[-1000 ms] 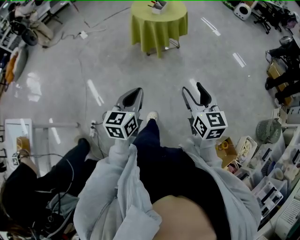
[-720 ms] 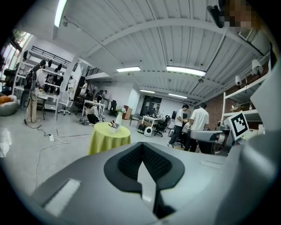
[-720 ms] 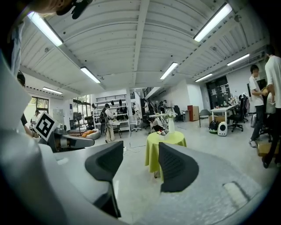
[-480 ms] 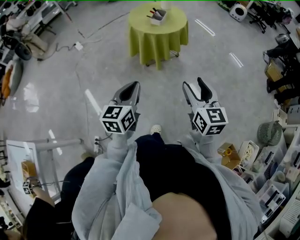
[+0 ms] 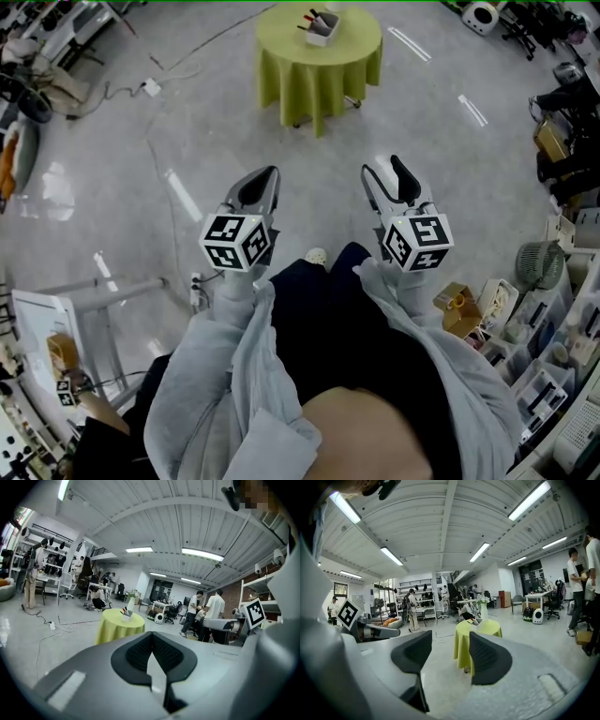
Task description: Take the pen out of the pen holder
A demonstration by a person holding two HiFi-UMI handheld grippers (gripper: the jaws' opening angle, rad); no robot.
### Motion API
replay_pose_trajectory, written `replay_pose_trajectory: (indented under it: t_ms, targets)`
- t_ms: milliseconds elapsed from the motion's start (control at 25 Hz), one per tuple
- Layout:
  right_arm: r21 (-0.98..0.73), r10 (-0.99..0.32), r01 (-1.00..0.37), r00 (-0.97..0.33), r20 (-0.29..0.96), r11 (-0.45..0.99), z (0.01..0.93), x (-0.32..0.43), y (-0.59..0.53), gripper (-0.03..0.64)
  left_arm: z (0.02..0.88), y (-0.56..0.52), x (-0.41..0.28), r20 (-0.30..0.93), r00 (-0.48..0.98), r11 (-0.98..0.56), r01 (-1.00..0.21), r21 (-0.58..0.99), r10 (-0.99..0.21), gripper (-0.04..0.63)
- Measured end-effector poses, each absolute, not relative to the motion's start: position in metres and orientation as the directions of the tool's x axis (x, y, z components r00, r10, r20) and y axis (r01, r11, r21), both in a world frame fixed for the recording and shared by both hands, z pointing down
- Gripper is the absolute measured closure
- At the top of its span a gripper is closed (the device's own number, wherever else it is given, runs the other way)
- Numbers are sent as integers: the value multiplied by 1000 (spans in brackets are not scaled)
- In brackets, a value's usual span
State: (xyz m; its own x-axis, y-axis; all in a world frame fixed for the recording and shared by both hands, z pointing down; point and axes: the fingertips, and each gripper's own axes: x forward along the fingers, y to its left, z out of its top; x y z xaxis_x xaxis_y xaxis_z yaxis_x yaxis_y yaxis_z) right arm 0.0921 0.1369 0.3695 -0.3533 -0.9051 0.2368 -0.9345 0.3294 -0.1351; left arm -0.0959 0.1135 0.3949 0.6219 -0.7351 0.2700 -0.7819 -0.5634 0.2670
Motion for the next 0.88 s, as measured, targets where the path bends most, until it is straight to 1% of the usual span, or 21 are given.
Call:
replay_pose_trajectory:
  t_ms: [240,480,880]
  targets:
    - [-158,-879,-922,-386,282,354,388,81,121,370,411,108,-110,302,595,-521,-801,293,-745,577]
    - [-159,-862,-907,-419,284,389,393,69,87,370,417,83,-123,309,563,-484,-823,299,-767,577]
    - [-143,-851,-891,-453,266,430,378,76,-16,371,399,-13,-122,284,533,-464,-841,279,-797,577]
